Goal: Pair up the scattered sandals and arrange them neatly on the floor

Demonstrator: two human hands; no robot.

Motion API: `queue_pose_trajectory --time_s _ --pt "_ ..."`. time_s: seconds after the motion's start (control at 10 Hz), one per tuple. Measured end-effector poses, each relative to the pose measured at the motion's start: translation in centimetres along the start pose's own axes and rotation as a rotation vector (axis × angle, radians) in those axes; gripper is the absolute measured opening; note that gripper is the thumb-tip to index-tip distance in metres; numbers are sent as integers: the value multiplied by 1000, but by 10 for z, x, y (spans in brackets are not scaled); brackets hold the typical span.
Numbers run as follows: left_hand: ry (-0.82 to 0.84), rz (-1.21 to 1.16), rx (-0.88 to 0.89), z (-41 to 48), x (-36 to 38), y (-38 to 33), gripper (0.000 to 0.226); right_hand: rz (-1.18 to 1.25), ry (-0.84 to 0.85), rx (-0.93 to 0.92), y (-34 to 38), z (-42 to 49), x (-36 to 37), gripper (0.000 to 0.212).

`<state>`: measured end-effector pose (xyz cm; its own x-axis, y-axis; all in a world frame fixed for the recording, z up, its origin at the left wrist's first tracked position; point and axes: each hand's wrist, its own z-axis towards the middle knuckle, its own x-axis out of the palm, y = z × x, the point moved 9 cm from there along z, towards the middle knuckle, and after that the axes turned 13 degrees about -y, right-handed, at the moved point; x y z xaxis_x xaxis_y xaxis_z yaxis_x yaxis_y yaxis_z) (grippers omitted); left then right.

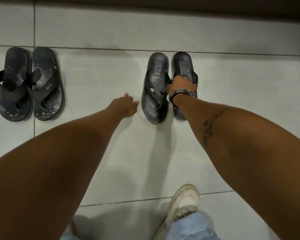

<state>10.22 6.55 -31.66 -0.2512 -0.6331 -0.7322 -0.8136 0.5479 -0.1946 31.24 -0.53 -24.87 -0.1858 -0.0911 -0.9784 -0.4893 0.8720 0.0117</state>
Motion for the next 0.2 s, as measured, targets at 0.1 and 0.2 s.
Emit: queue_pose_trajectory --time_s 0.1,0.2 --pt "-122 -129 -52 -10 -41 -1 56 -33 -1 -7 4 -7 -10 15" --pt "-387 -175 -32 -34 -114 -3 55 -29 -74 -74 16 -17 -55 26"
